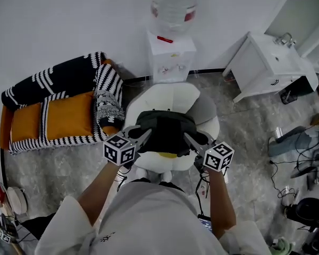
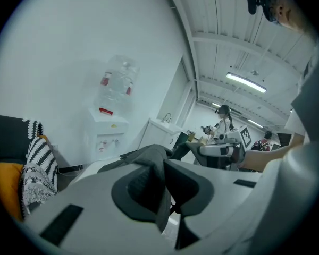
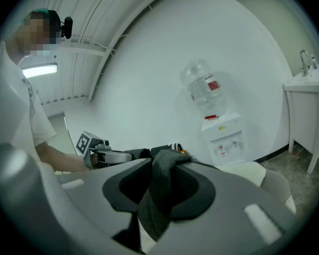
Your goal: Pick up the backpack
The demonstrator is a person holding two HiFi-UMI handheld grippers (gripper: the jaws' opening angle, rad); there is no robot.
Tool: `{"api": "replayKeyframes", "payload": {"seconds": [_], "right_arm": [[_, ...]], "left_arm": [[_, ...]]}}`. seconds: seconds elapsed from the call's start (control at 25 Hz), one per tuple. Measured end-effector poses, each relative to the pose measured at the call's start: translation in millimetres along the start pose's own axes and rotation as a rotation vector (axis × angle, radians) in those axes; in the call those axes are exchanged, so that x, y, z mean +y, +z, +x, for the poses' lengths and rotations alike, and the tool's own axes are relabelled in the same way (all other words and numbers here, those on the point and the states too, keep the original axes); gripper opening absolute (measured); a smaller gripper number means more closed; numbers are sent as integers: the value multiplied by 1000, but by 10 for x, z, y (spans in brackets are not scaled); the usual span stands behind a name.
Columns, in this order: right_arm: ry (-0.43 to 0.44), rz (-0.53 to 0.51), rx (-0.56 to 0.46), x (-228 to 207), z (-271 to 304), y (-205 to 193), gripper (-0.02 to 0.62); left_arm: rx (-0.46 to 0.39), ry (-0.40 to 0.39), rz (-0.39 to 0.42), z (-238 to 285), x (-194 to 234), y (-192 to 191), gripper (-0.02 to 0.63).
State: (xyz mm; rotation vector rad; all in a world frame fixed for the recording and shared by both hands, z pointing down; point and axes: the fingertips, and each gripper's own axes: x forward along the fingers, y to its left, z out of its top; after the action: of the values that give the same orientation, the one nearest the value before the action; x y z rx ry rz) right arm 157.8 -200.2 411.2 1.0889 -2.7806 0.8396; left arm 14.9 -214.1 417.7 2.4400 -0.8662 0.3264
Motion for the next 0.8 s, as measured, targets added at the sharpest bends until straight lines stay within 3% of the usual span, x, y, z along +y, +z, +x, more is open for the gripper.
{"api": "replayKeyframes", "payload": {"seconds": [0.8], "right_arm": [[16, -134, -183, 387, -170, 1064, 97]], "left_arm": [[-196, -60, 141, -291, -330, 1083, 35]]}}
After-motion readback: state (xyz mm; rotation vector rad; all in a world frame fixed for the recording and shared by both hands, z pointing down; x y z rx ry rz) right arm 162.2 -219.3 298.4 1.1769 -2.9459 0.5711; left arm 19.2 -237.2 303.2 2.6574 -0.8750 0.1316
